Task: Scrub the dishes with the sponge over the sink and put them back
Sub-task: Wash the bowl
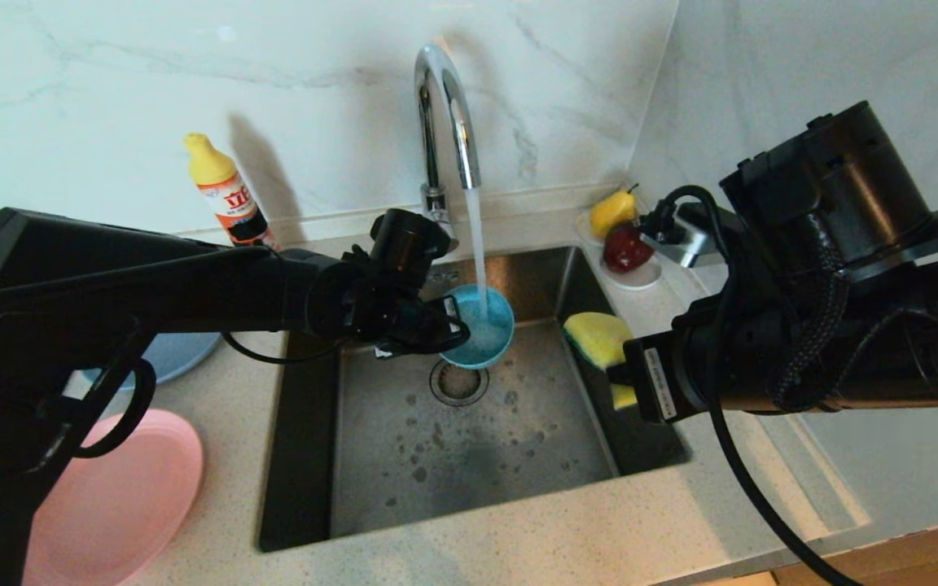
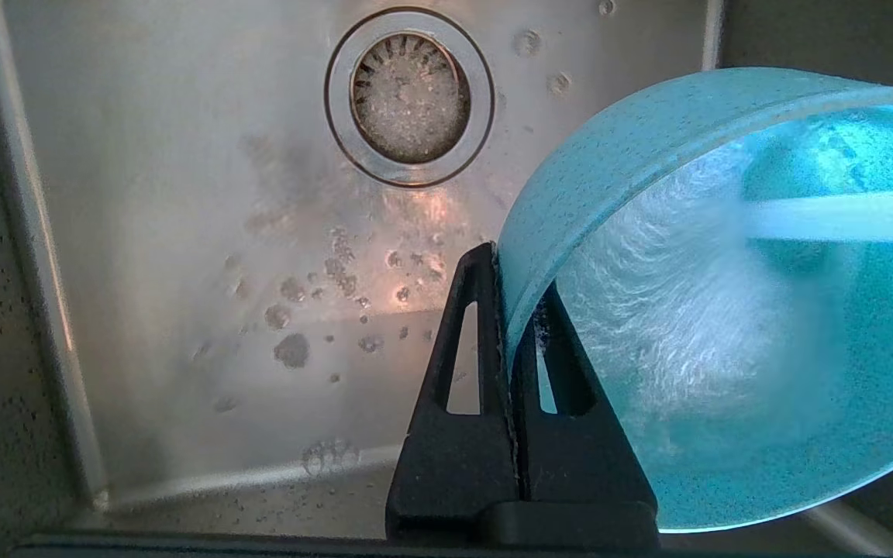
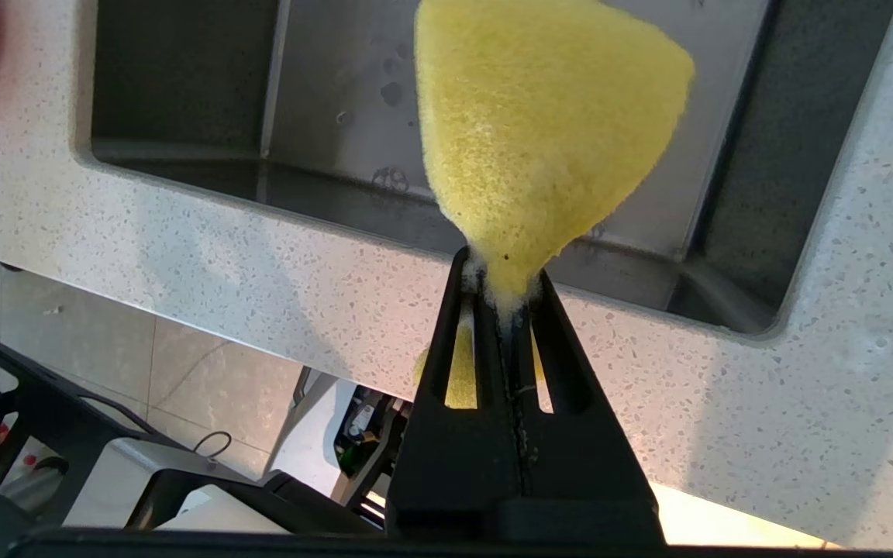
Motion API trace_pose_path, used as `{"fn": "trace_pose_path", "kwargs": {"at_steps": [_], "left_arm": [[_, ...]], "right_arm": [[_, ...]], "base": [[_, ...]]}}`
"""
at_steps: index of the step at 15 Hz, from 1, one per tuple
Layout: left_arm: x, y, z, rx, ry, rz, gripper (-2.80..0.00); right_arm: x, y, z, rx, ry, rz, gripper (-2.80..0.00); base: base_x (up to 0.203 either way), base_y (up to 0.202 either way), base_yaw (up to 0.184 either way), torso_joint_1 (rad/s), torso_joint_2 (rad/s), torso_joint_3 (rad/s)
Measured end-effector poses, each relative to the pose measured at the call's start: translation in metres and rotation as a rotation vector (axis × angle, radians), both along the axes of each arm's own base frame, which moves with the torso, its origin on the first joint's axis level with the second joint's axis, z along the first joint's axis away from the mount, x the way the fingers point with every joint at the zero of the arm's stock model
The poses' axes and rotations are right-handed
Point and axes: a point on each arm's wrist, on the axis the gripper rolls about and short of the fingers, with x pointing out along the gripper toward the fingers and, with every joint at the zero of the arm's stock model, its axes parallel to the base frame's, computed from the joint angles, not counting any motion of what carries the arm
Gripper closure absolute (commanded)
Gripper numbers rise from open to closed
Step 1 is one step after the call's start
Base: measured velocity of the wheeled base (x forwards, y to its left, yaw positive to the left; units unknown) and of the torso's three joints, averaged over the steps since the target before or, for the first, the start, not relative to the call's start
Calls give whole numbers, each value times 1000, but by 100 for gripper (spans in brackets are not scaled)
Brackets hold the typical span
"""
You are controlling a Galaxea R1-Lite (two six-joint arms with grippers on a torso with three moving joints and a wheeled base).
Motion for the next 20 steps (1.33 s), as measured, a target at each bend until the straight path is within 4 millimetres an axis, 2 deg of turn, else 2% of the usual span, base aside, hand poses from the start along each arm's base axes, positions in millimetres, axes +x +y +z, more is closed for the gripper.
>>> {"fn": "trace_pose_path", "kwargs": {"at_steps": [7, 12, 15, 18, 20], "left_arm": [[-3, 2, -4, 11, 44, 11, 0], [-20, 14, -2, 118, 44, 68, 0], [-40, 28, 22, 199, -48, 85, 0], [-53, 43, 57, 245, -249, 115, 0], [-63, 53, 72, 252, -345, 123, 0]], "right_arm": [[0, -3, 0, 3, 1, -4, 0], [-1, -5, 2, 8, -1, -4, 0], [3, -10, 1, 7, 2, -28, 0], [6, -14, 1, 6, 4, -42, 0], [6, -14, 1, 6, 4, -43, 0]], "base": [[0, 0, 0, 0, 0, 0], [0, 0, 0, 0, 0, 0], [0, 0, 0, 0, 0, 0], [0, 0, 0, 0, 0, 0], [0, 0, 0, 0, 0, 0]]}}
